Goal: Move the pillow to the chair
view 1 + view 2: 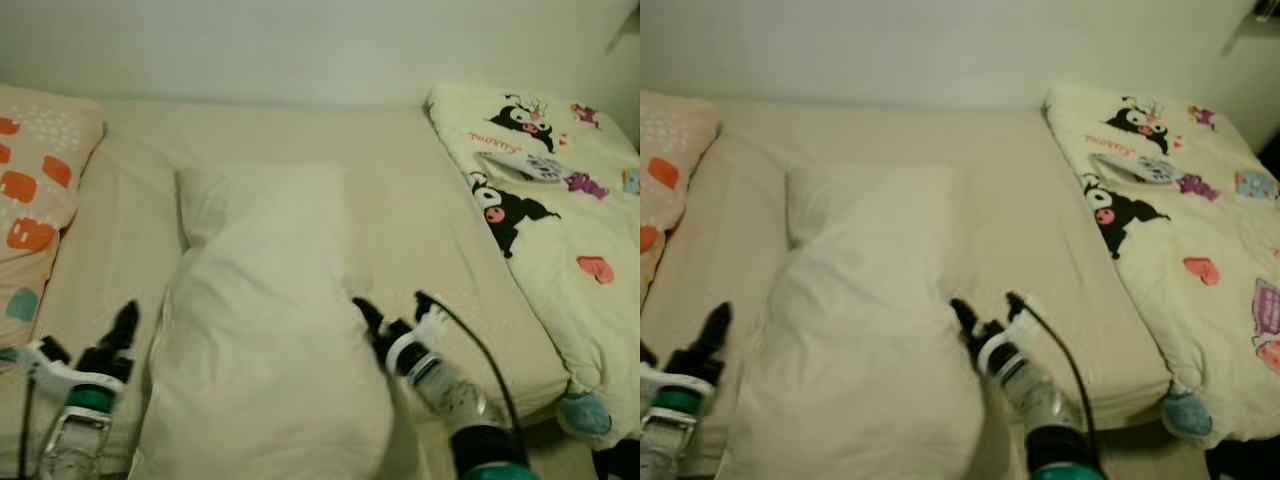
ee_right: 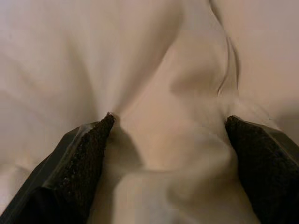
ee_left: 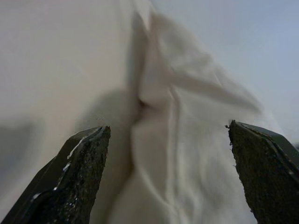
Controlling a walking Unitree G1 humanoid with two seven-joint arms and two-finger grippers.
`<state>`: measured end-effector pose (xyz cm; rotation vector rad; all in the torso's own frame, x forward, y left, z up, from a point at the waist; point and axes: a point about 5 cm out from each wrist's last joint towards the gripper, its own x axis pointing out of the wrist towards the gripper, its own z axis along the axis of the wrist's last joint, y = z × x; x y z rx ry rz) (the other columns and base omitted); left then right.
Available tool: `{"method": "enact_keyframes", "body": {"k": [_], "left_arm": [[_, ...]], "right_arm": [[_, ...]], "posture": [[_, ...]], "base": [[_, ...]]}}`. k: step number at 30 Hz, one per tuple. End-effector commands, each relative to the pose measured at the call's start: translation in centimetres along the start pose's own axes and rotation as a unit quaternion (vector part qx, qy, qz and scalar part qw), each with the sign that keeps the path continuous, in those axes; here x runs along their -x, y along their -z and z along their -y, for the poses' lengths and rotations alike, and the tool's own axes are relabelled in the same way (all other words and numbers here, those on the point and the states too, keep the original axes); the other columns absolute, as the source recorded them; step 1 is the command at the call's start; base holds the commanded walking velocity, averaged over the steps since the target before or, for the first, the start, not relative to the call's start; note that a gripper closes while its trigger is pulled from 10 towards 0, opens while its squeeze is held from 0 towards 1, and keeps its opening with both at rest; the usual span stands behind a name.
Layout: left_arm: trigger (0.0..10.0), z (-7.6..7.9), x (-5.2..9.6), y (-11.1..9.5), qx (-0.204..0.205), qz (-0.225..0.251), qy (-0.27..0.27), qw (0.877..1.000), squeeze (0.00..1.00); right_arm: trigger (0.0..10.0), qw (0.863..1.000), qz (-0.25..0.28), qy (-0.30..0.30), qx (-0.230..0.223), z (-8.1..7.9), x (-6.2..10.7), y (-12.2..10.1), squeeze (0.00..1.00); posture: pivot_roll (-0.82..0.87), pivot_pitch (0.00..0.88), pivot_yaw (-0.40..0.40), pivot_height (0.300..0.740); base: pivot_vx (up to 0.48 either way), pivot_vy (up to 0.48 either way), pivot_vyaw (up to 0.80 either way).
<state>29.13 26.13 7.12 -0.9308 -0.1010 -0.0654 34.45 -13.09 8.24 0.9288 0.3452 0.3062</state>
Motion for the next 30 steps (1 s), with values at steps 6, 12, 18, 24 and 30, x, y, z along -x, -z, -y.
{"method": "enact_keyframes", "body": {"k": [6, 12, 18, 24, 30], "left_arm": [[10.0, 0.3, 1.5, 5.7, 0.017, -0.165, 0.043, 0.985, 1.00], [10.0, 0.4, 1.7, 7.0, 0.023, -0.201, 0.055, 0.978, 1.00], [10.0, 1.5, 2.2, 8.1, 0.041, -0.261, 0.111, 0.958, 0.00], [10.0, 1.4, 2.7, 9.4, 0.011, -0.311, 0.116, 0.943, 0.00], [0.0, 1.0, 2.0, 8.9, 0.013, -0.268, 0.087, 0.959, 0.00]], "right_arm": [[10.0, 0.993, -0.049, -0.088, -0.064, -1.1, 0.4, 3.9, 0.00], [10.0, 0.977, -0.060, -0.172, -0.108, -3.3, 0.3, 4.2, 0.00], [10.0, 0.967, -0.098, -0.219, -0.084, -4.4, 0.5, 4.7, 0.00], [10.0, 0.957, -0.134, -0.257, -0.027, -5.2, 1.0, 5.5, 0.00], [0.0, 0.947, -0.161, -0.276, -0.008, -5.5, 1.4, 6.2, 0.00]], "posture": [[-0.04, 0.180, -0.007, 0.607], [-0.04, 0.177, -0.006, 0.607], [-0.03, 0.171, -0.008, 0.607], [-0.04, 0.164, -0.010, 0.607], [-0.04, 0.158, -0.013, 0.607]], "base": [[0.000, 0.000, 0.00], [0.000, 0.000, 0.00], [0.000, 0.000, 0.00], [0.000, 0.000, 0.00], [0.000, 0.000, 0.00]]}}
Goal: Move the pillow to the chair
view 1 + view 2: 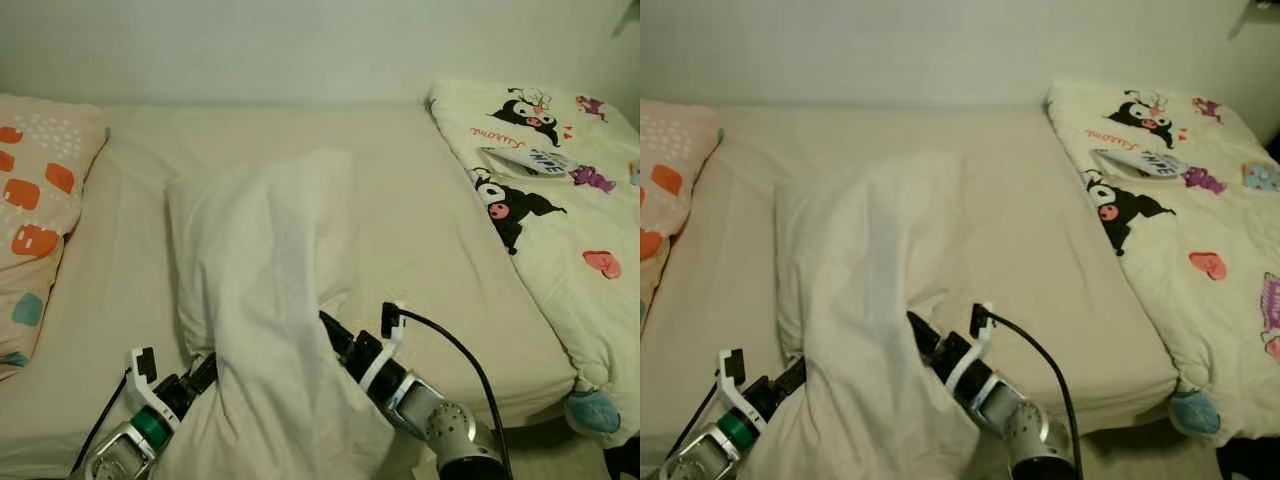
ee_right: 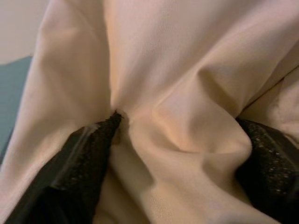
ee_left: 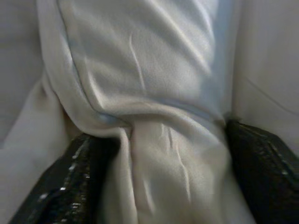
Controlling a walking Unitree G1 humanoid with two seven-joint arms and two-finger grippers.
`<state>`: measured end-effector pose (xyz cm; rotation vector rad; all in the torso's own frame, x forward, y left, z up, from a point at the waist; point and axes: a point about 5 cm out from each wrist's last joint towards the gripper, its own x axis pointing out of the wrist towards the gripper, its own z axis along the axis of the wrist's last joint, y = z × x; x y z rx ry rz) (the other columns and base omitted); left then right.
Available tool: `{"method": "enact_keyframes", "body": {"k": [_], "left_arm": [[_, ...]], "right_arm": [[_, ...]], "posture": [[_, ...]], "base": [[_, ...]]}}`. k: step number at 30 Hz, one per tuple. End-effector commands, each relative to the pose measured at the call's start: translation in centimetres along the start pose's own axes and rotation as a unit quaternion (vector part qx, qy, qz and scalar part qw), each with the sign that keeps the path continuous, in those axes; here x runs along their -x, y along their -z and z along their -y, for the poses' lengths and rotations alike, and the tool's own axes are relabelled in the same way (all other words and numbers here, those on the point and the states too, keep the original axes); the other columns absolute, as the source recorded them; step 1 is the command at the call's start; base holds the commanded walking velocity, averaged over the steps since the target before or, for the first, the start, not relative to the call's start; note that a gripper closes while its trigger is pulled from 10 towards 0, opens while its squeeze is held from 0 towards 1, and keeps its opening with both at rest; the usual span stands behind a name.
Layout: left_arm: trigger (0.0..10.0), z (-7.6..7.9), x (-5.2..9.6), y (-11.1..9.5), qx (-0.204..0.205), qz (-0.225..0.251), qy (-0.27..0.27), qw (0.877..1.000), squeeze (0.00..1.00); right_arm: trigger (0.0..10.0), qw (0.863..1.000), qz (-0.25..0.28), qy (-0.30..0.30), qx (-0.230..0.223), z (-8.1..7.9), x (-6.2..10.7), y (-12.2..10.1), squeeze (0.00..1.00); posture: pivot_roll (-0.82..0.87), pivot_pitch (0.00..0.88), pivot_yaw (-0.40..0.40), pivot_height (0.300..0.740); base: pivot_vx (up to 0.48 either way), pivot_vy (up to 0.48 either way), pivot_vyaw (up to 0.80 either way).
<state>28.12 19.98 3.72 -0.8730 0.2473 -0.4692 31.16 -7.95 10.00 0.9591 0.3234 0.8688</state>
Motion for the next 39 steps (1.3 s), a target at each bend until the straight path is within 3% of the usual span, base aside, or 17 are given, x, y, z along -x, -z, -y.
{"method": "enact_keyframes", "body": {"k": [1, 10, 20, 31, 39], "left_arm": [[0.0, 0.0, -0.3, 2.1, 0.023, -0.032, -0.007, 0.999, 0.00], [0.0, 0.3, -0.8, 1.4, 0.018, -0.006, -0.004, 1.000, 0.00], [0.0, 0.9, -1.2, 1.4, -0.002, 0.002, 0.006, 1.000, 0.00], [0.0, 3.6, -3.1, 0.2, -0.089, 0.031, 0.015, 0.995, 0.00], [0.0, 5.0, -4.0, -0.7, -0.124, 0.054, 0.005, 0.991, 0.00]], "right_arm": [[0.0, 0.998, -0.043, -0.039, -0.021, -0.7, -0.6, 2.0, 0.00], [0.0, 0.996, -0.071, -0.059, -0.009, -1.1, -0.5, 2.6, 0.00], [0.0, 0.996, -0.077, -0.043, -0.002, -0.9, -0.9, 2.9, 0.00], [0.0, 0.997, -0.052, -0.023, 0.048, -1.8, -1.8, 2.6, 0.00], [0.0, 0.997, -0.015, -0.041, 0.064, -2.9, -1.9, 1.7, 0.00]], "posture": [[-0.04, 0.158, -0.013, 0.607], [-0.03, 0.148, -0.016, 0.607], [-0.02, 0.139, -0.025, 0.607], [0.01, 0.099, -0.033, 0.607], [0.02, 0.073, -0.032, 0.607]], "base": [[0.000, 0.000, 0.00], [0.000, 0.000, 0.00], [0.000, 0.000, 0.00], [0.000, 0.000, 0.00], [0.000, 0.000, 0.00]]}}
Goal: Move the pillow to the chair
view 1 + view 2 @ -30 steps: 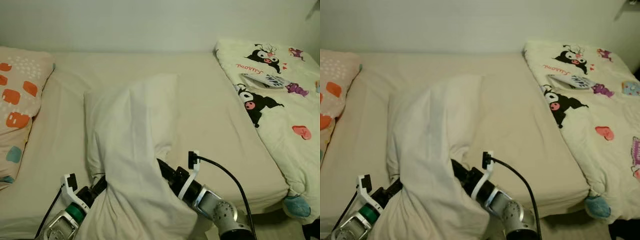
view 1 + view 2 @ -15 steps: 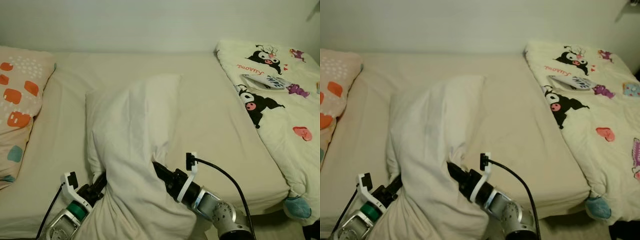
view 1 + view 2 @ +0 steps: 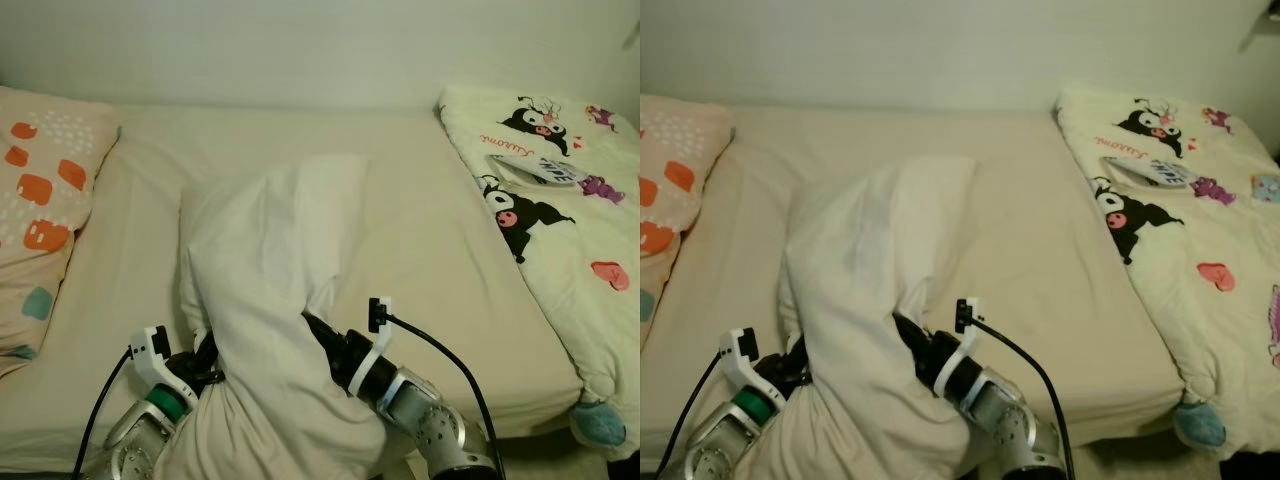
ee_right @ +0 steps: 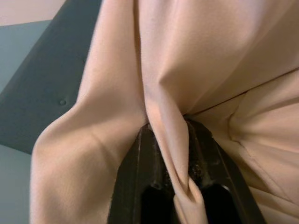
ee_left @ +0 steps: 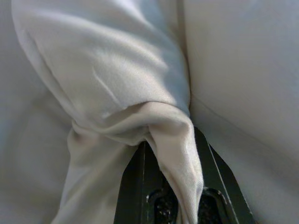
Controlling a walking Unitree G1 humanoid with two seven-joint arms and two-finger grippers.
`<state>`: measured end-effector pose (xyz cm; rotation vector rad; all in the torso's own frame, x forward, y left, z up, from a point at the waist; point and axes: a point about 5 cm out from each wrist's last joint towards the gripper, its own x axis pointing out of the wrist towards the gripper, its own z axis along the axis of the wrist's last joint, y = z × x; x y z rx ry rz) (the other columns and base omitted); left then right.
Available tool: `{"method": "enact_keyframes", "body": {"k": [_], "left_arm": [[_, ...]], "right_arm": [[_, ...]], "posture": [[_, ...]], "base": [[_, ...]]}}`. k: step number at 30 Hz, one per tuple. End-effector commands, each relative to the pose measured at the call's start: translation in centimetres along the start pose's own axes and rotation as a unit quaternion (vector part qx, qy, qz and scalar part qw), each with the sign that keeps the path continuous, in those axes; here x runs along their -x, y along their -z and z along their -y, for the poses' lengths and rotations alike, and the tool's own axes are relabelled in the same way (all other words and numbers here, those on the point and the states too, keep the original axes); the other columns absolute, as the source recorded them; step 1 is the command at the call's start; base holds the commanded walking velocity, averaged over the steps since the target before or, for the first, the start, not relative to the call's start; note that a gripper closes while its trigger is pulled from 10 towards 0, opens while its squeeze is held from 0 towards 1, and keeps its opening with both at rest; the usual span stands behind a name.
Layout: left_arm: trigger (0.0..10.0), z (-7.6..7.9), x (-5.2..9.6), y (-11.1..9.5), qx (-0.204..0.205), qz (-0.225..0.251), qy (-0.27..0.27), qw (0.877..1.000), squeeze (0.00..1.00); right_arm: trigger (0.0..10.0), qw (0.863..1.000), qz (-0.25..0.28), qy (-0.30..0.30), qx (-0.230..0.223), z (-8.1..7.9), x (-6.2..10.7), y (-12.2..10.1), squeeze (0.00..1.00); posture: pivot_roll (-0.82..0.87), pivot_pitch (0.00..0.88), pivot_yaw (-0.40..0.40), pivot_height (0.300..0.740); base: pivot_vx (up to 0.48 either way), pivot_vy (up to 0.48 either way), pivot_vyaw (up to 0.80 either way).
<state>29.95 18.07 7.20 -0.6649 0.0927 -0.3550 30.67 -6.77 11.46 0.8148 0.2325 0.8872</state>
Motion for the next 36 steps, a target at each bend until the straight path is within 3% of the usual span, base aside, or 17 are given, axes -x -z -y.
{"method": "enact_keyframes", "body": {"k": [1, 14, 18, 19, 20, 21, 22, 24, 25, 26, 28, 33, 36], "left_arm": [[0.0, 2.3, -1.4, 0.4, -0.008, -0.004, 0.042, 0.999, 0.00], [0.0, 4.3, -1.8, -0.7, -0.036, 0.028, 0.033, 0.998, 0.00], [0.0, 5.0, -1.9, -1.4, -0.056, 0.037, 0.036, 0.997, 0.00], [0.0, 5.2, -2.0, -1.7, -0.069, 0.038, 0.036, 0.996, 0.00], [0.0, 5.5, -2.2, -2.1, -0.089, 0.041, 0.036, 0.995, 0.00], [0.0, 5.5, -2.2, -2.1, -0.089, 0.041, 0.036, 0.995, 0.00], [0.8, 5.9, -2.4, -2.5, -0.113, 0.042, 0.032, 0.992, 0.00], [0.8, 5.9, -2.4, -2.5, -0.113, 0.042, 0.032, 0.992, 0.00], [8.5, 6.3, -2.6, -2.9, -0.149, 0.036, 0.028, 0.988, 0.00], [10.0, 6.7, -2.7, -3.2, -0.177, 0.030, 0.021, 0.984, 0.00], [10.0, 7.5, -2.8, -4.2, -0.198, 0.045, 0.009, 0.979, 0.00], [10.0, 8.2, -2.7, -5.1, -0.195, 0.068, 0.000, 0.979, 0.00], [10.0, 8.2, -2.6, -5.1, -0.199, 0.068, -0.006, 0.978, 0.00]], "right_arm": [[0.0, 0.999, -0.011, -0.036, -0.011, -1.5, -1.2, 1.1, 0.00], [0.0, 0.998, 0.007, -0.056, -0.001, -2.8, -2.0, 0.4, 0.00], [0.0, 0.999, 0.011, -0.037, 0.006, -2.4, -2.2, 0.4, 0.00], [0.0, 0.999, 0.009, -0.019, 0.026, -2.2, -2.3, 0.4, 0.00], [10.0, 0.999, 0.009, -0.007, 0.044, -2.0, -2.3, 0.3, 0.00], [10.0, 0.999, 0.009, -0.007, 0.044, -2.0, -2.3, 0.3, 0.00], [10.0, 0.998, 0.012, 0.008, 0.066, -1.9, -2.3, 0.1, 0.00], [10.0, 0.998, 0.012, 0.008, 0.066, -1.9, -2.3, 0.1, 0.00], [10.0, 0.997, 0.013, 0.021, 0.079, -1.8, -2.3, 0.0, 0.00], [10.0, 0.996, 0.015, 0.030, 0.086, -1.8, -2.4, -0.2, 0.00], [10.0, 0.994, 0.025, 0.051, 0.092, -1.4, -2.1, -0.6, 0.00], [10.0, 0.989, 0.042, 0.086, 0.110, -0.8, -1.7, -0.8, 0.00], [10.0, 0.992, 0.056, 0.084, 0.075, -0.6, -1.6, -0.9, 0.00]], "posture": [[0.03, 0.063, -0.035, 0.607], [0.05, 0.035, -0.052, 0.607], [0.05, 0.034, -0.057, 0.607], [0.06, 0.036, -0.058, 0.607], [0.06, 0.033, -0.060, 0.607], [0.06, 0.033, -0.060, 0.607], [0.06, 0.031, -0.060, 0.607], [0.06, 0.031, -0.060, 0.607], [0.06, 0.024, -0.058, 0.607], [0.06, 0.019, -0.054, 0.607], [0.07, 0.018, -0.053, 0.607], [0.08, 0.015, -0.055, 0.607], [0.09, 0.011, -0.053, 0.607]], "base": [[0.000, 0.000, 0.00], [0.000, 0.000, 0.00], [0.000, 0.000, 0.00], [0.000, 0.000, 0.00], [0.000, 0.000, 0.00], [0.000, 0.000, 0.00], [0.000, 0.000, 0.00], [0.000, 0.000, 0.00], [0.000, 0.000, 0.00], [0.000, 0.000, 0.00], [0.000, 0.000, 0.00], [0.000, 0.000, 0.00], [0.000, 0.000, 0.00]]}}
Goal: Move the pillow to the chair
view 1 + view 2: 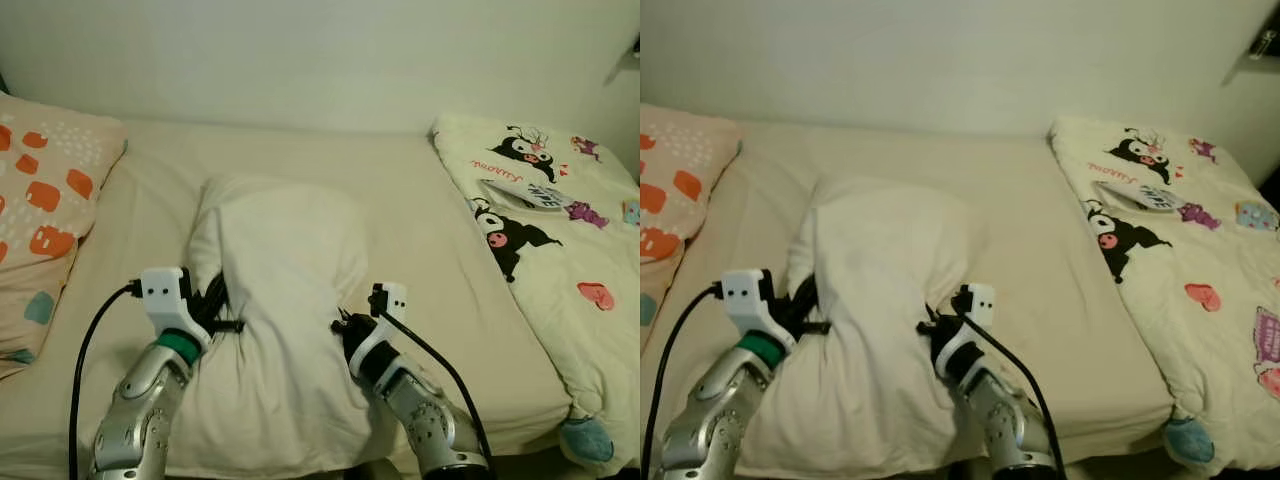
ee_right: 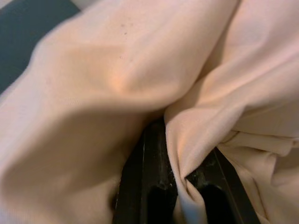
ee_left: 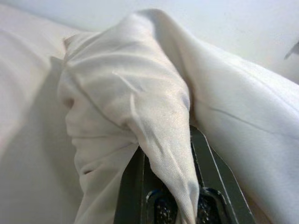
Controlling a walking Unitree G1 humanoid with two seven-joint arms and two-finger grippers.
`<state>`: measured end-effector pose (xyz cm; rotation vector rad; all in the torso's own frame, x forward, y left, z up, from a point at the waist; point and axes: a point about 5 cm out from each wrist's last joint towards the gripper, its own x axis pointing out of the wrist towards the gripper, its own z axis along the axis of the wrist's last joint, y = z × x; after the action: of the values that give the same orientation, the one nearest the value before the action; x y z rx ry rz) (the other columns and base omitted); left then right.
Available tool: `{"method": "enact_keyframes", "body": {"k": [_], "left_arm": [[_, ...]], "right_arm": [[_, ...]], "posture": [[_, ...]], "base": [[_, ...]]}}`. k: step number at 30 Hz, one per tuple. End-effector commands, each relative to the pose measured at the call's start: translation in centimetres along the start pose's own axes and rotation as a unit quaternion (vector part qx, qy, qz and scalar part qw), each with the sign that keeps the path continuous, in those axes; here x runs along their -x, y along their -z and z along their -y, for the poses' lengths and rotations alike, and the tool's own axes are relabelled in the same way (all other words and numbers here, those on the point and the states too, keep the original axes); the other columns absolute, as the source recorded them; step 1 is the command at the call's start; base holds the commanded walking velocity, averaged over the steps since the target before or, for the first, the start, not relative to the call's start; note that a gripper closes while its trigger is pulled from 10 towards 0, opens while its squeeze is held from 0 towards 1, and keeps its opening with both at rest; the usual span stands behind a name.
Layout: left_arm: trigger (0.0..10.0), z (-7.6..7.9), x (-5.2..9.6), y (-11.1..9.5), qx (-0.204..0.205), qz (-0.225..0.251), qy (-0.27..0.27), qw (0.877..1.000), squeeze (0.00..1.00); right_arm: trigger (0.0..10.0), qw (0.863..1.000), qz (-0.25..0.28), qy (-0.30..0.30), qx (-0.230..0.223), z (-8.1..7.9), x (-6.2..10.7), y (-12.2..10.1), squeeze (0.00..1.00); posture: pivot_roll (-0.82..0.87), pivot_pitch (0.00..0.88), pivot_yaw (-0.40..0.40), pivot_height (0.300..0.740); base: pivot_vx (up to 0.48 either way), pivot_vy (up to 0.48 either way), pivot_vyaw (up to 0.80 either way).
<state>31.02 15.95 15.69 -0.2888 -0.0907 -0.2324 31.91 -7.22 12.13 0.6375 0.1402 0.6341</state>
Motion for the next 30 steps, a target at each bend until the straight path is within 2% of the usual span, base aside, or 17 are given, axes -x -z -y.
{"method": "enact_keyframes", "body": {"k": [1, 6, 9, 10, 11, 13, 20, 30], "left_arm": [[10.0, 1.8, -0.4, -0.1, 0.000, 0.001, 0.034, 0.999, 0.00], [10.0, 1.9, -0.2, -0.2, -0.006, 0.002, 0.021, 1.000, 0.00], [10.0, 1.9, -0.1, -0.3, -0.010, 0.001, 0.017, 1.000, 0.00], [10.0, 1.9, 0.1, -0.3, -0.013, -0.001, 0.013, 1.000, 0.00], [10.0, 1.8, 0.1, -0.3, -0.013, -0.001, 0.012, 1.000, 0.00], [10.0, 1.9, 0.2, -0.3, -0.014, -0.001, 0.011, 1.000, 0.00], [10.0, 2.2, 0.3, -0.1, -0.019, -0.003, 0.003, 1.000, 0.00], [10.0, 1.9, 0.6, -0.1, -0.035, 0.001, -0.012, 0.999, 0.00]], "right_arm": [[10.0, 0.998, 0.005, -0.032, -0.049, -1.2, -0.9, 0.3, 0.00], [10.0, 0.995, 0.033, -0.013, -0.089, -0.7, -1.0, 0.1, 0.00], [10.0, 0.996, 0.034, -0.005, -0.087, -0.6, -1.1, -0.1, 0.00], [10.0, 1.000, 0.011, 0.013, -0.023, -0.5, -1.2, 0.1, 0.00], [10.0, 1.000, 0.004, 0.019, 0.004, -0.5, -1.3, 0.2, 0.00], [10.0, 1.000, 0.000, 0.019, 0.017, -0.6, -1.3, 0.3, 0.00], [10.0, 1.000, 0.015, -0.007, 0.001, -1.6, -1.5, 0.2, 0.00], [10.0, 0.999, 0.005, -0.030, 0.015, -2.4, -1.6, 0.5, 0.00]], "posture": [[0.09, 0.010, -0.053, 0.607], [0.09, 0.010, -0.053, 0.607], [0.09, 0.012, -0.049, 0.607], [0.09, 0.013, -0.047, 0.607], [0.09, 0.013, -0.047, 0.607], [0.09, 0.013, -0.047, 0.607], [0.08, 0.018, -0.050, 0.617], [0.08, 0.019, -0.053, 0.657]], "base": [[0.000, 0.000, 0.00], [0.000, 0.000, 0.00], [0.000, 0.000, 0.00], [0.000, 0.000, 0.00], [0.000, 0.000, 0.00], [0.000, 0.000, 0.00], [0.000, 0.000, 0.00], [0.000, 0.000, 0.00]]}}
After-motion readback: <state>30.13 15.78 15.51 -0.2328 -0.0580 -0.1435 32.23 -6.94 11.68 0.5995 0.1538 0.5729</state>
